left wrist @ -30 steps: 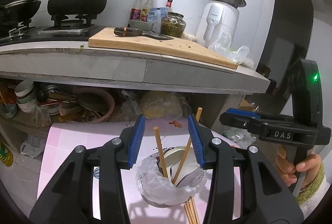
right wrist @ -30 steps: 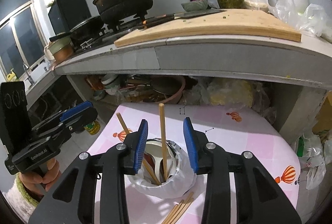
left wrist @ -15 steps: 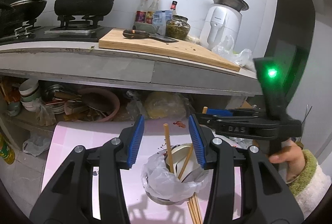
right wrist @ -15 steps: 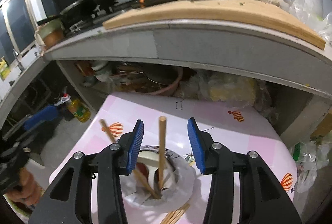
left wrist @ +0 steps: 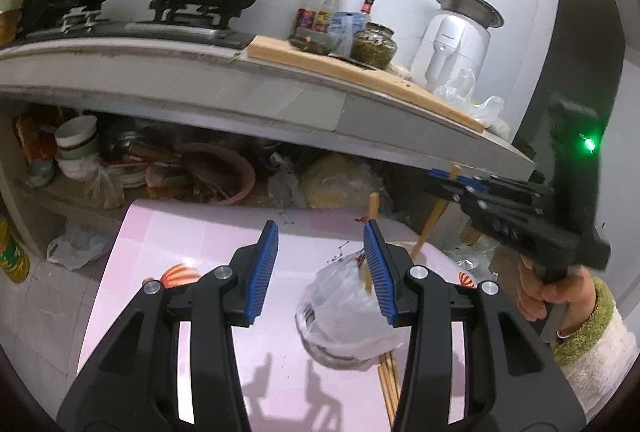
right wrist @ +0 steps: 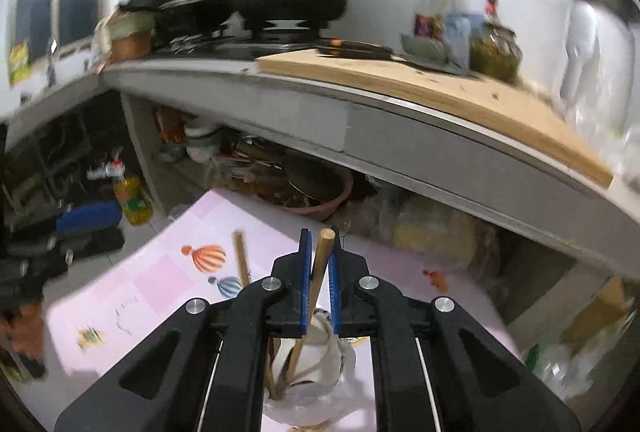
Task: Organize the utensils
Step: 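Open both grippers to release the chopsticks into the holder, then withdraw both grippers and move them to the remaining wooden chopsticks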
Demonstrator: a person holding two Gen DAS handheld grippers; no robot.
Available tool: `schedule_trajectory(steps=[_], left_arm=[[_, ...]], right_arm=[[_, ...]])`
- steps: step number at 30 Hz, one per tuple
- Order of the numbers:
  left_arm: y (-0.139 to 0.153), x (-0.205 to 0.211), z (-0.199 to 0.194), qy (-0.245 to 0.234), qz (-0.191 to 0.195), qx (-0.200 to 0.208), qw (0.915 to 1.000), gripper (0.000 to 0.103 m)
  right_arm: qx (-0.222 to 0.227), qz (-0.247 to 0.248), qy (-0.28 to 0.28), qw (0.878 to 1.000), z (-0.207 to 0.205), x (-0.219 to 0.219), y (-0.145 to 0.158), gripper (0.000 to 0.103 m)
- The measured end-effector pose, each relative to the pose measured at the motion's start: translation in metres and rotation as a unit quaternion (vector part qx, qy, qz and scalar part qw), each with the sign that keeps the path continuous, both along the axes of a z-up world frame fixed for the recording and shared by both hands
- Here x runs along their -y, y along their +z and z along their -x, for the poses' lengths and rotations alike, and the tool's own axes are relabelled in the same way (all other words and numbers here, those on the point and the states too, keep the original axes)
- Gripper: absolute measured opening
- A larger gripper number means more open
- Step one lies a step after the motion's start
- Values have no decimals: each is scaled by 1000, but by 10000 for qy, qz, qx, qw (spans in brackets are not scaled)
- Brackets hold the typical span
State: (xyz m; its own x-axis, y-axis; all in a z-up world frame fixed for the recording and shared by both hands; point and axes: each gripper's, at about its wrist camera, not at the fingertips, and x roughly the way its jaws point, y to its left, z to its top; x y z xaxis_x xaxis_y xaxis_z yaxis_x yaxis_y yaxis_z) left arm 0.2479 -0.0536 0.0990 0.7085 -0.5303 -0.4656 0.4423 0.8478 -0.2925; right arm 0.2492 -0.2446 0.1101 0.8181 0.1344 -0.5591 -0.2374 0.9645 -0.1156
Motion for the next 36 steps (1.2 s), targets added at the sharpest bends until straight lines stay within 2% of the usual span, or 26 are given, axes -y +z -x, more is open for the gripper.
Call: schedule_trajectory(steps=[3,6,12,16,18,20,26,29,32,36], left_arm=[[-6,-6,3,44,25,-49,10000,42],[-9,-10,6,54,53,-72,9999,42],[-15,-13,15,39,80,-77,9999,42],[-21,-17,21,33,114,-122,9999,43],[-23,-19,25,37,141,-137,9998,43],[-26,-22,29,45,187,-149,9997,44],[-35,-31,47,38,309,-197,9993,51],[-42,-31,57,-25,288,-279,9992,56],[-56,-28,70,-155,204,-463,9986,64],[-83,-18,90,-339,38,-738,9967,66]], right_arm=[[-20,272,93,9996,10,-8,-13,9],[-66,322,108,9994,14,-8,-21,9],[-214,111,15,9997,14,3,-23,9],[-454,-245,-90,9986,11,16,-18,12],[-461,-386,-118,9981,13,21,-14,32],[-362,-582,-135,9976,20,28,-4,44],[-140,-1322,-119,9910,48,51,21,53],[-90,-1641,-217,9862,71,65,23,62],[-200,-1715,-353,9844,96,73,12,67],[-545,-1555,-729,9836,131,74,-24,70]])
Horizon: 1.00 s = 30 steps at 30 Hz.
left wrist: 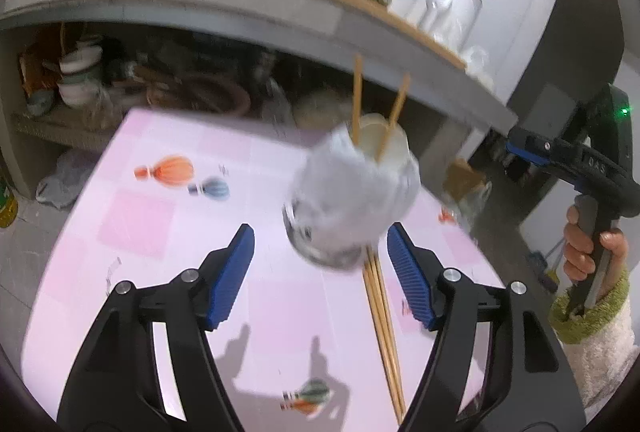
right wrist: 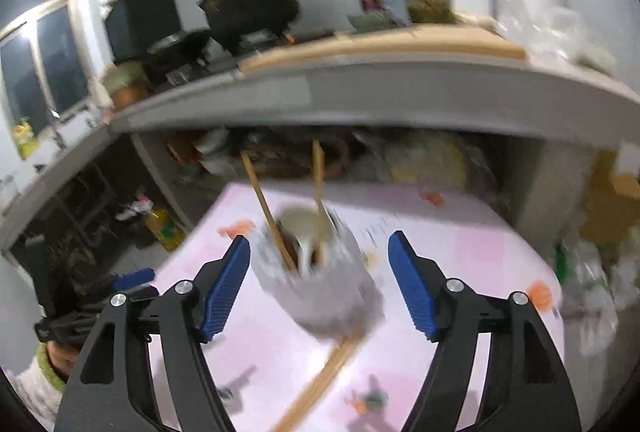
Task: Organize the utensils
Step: 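Withdraw both grippers and move them to the remaining wooden chopsticks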
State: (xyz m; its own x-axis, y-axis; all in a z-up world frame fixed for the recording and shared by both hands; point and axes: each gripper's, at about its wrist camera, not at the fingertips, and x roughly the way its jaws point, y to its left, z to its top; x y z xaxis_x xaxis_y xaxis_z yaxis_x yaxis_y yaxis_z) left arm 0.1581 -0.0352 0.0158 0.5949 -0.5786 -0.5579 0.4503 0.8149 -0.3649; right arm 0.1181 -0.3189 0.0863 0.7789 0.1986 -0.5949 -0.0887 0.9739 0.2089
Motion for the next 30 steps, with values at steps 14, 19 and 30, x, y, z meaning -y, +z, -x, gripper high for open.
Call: schedule_trajectory(steps=[14,19,30], left_arm=[[-102,76,41,-953,-609,-517,9922,62],[-117,99,37,-1118,-807,-541,9890,47],[-137,126,34,-1293,-1185,-640,9824,31]], right_arm=[[-1798,-673,-528,9800,34,-6,-171,48],[-1989,-732,-463,9762,16,-7,-187,37],[-2392,-788,-309,9673,-25,-9,-215,22]])
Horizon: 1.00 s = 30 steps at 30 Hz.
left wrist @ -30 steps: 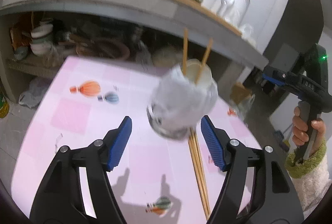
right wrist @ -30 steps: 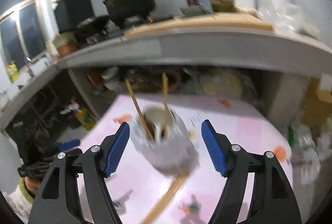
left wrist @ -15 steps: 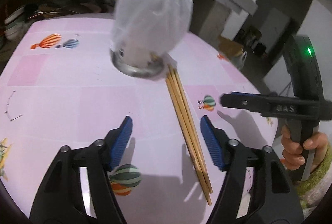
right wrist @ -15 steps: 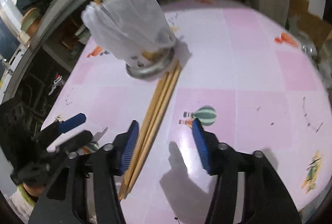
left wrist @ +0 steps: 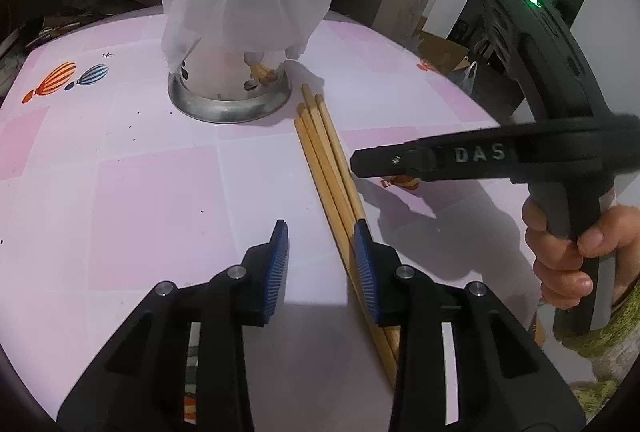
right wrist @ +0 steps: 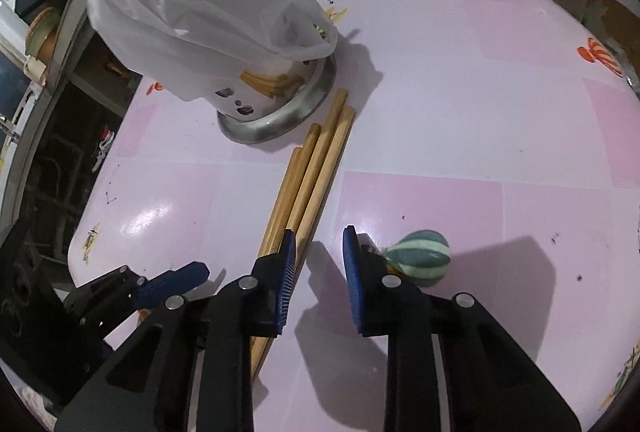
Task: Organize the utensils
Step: 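Withdraw both grippers and move them to the remaining wooden chopsticks, then close the right gripper on one chopstick while the left gripper approaches another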
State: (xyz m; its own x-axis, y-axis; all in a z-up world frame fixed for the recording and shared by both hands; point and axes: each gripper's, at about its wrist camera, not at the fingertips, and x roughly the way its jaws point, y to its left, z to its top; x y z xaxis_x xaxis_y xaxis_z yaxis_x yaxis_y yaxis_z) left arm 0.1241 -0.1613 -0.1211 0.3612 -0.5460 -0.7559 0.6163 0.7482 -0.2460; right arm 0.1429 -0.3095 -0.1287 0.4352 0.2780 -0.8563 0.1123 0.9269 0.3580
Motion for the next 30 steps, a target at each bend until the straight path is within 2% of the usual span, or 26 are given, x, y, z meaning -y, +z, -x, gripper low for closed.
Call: schedule_trajectory(steps=[10,14,22,30], left_arm=[[-10,13,-5,20,-190,-20,9998,29],[-11,14,-6,85,-268,37,9996,26],[-10,5,-4,207,-492,131,9985,24],[-8,10,-11,134,-255,-186,9994,24]], right_arm=[[17,167,116,9998,-12,-7,1,18],[-9,241,118,9996,-11,-6,0,12],[-19,402,137,9991,6,8,0,11],[4,245,40,9997,19,30,-4,12]])
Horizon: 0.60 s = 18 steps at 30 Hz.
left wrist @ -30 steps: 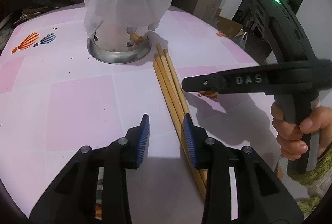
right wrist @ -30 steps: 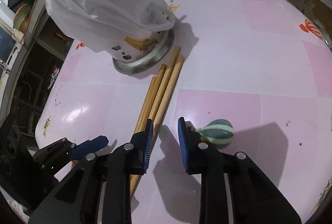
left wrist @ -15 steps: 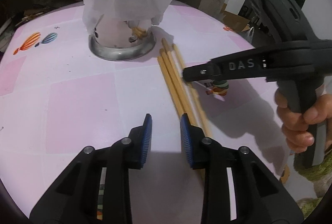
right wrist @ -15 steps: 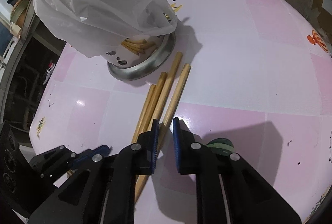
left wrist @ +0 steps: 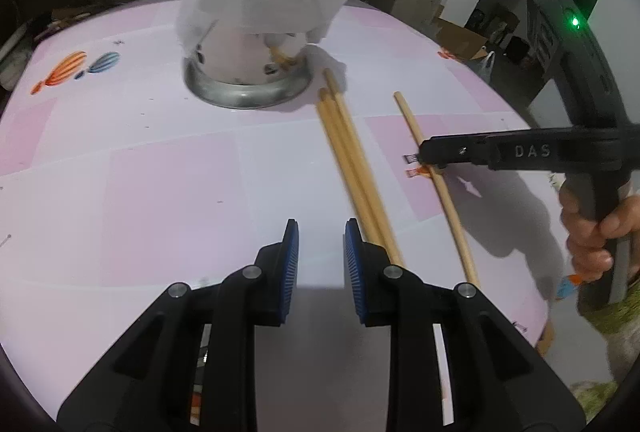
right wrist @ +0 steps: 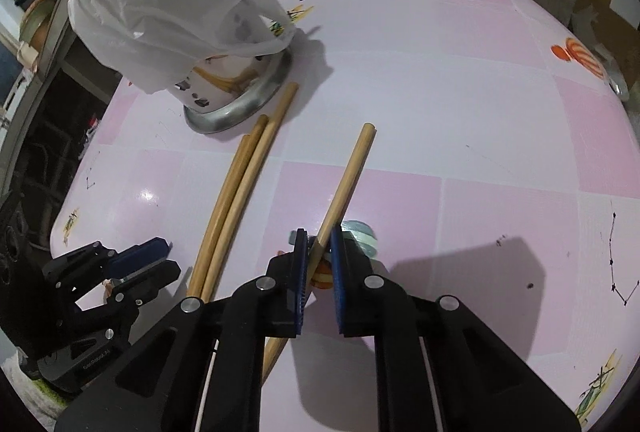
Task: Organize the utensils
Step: 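Close the right gripper on one chopstick while the left gripper approaches another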
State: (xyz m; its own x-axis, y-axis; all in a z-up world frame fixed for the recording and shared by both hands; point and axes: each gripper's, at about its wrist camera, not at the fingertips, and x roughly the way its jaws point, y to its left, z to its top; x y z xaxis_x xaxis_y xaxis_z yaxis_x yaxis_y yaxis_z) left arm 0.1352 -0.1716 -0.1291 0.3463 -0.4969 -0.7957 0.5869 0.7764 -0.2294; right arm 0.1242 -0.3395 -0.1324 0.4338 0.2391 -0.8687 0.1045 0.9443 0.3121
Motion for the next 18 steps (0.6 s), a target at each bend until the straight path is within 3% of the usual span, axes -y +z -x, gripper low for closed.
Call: schedule_trajectory(steps=[13,18], left_arm=[[-2,29,18,-209,-129,-180,9995,24],[5,32,-2,18,-149,-178,9997,24]], right_arm=[[159,-109,169,9997,5,10,-1,12],[222,-272,214,9992,7,14,-3,12]])
